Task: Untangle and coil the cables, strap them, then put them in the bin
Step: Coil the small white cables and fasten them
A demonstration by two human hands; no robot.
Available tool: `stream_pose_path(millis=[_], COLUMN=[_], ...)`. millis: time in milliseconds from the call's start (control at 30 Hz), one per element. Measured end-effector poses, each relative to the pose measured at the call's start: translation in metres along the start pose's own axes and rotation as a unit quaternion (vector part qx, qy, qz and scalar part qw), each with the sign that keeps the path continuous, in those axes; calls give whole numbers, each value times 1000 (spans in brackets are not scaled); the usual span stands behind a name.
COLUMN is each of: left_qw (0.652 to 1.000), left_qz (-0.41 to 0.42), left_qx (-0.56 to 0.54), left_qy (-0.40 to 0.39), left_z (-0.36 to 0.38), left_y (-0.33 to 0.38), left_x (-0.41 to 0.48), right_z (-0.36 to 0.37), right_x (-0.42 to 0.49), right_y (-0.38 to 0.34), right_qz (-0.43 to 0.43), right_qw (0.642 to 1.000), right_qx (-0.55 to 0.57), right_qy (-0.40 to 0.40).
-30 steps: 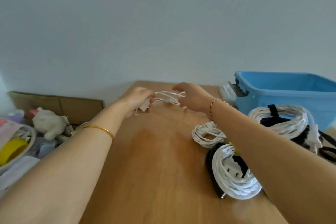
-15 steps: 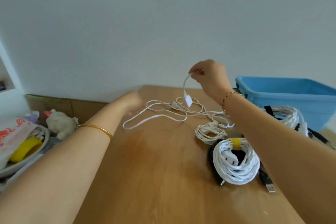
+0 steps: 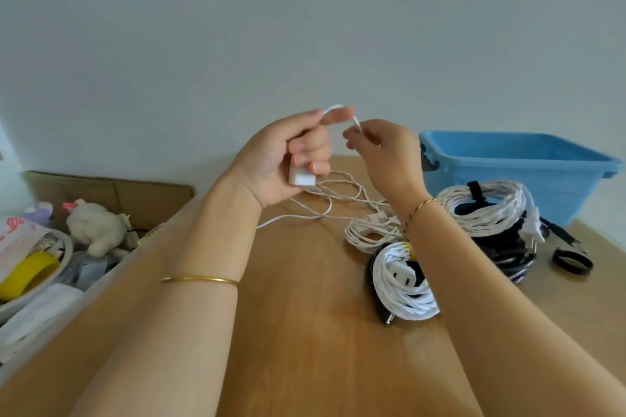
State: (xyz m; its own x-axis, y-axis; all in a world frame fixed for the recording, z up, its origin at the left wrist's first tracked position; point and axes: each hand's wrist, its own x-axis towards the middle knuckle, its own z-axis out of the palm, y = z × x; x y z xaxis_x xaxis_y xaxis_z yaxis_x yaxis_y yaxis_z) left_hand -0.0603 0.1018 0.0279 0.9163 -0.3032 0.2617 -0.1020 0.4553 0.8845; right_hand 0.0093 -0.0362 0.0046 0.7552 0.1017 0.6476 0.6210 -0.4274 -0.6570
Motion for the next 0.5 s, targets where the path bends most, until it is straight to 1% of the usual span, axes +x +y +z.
stream_pose_path(millis=[33, 100, 167, 233, 400, 433, 500], left_qw=[998, 987, 976, 972, 958, 954, 947], left_qz=[17, 65, 122, 166, 219, 226, 243], left_qx=[-62, -147, -182, -159, -87, -77, -40], left_qy=[-18, -17, 8, 49, 166, 179, 205], left_z=[0, -3, -7, -13, -28, -31, -38], left_y=[0, 4, 7, 7, 6, 7, 9], left_x=[1, 4, 8, 12, 19, 18, 16], right_z=[2, 7, 13, 16, 18, 17, 13], right_x=[-3, -9, -13, -14, -16, -17, -19], right_y=[3, 5, 1, -7, -19, -21, -27], right_qz=[29, 53, 51, 40, -16, -22, -16], right_qw=[999, 995, 987, 977, 948, 943, 940], right_qx=[25, 50, 62, 46, -92, -105, -84], right_qy=[-19, -69, -140, -206, -304, -314, -331])
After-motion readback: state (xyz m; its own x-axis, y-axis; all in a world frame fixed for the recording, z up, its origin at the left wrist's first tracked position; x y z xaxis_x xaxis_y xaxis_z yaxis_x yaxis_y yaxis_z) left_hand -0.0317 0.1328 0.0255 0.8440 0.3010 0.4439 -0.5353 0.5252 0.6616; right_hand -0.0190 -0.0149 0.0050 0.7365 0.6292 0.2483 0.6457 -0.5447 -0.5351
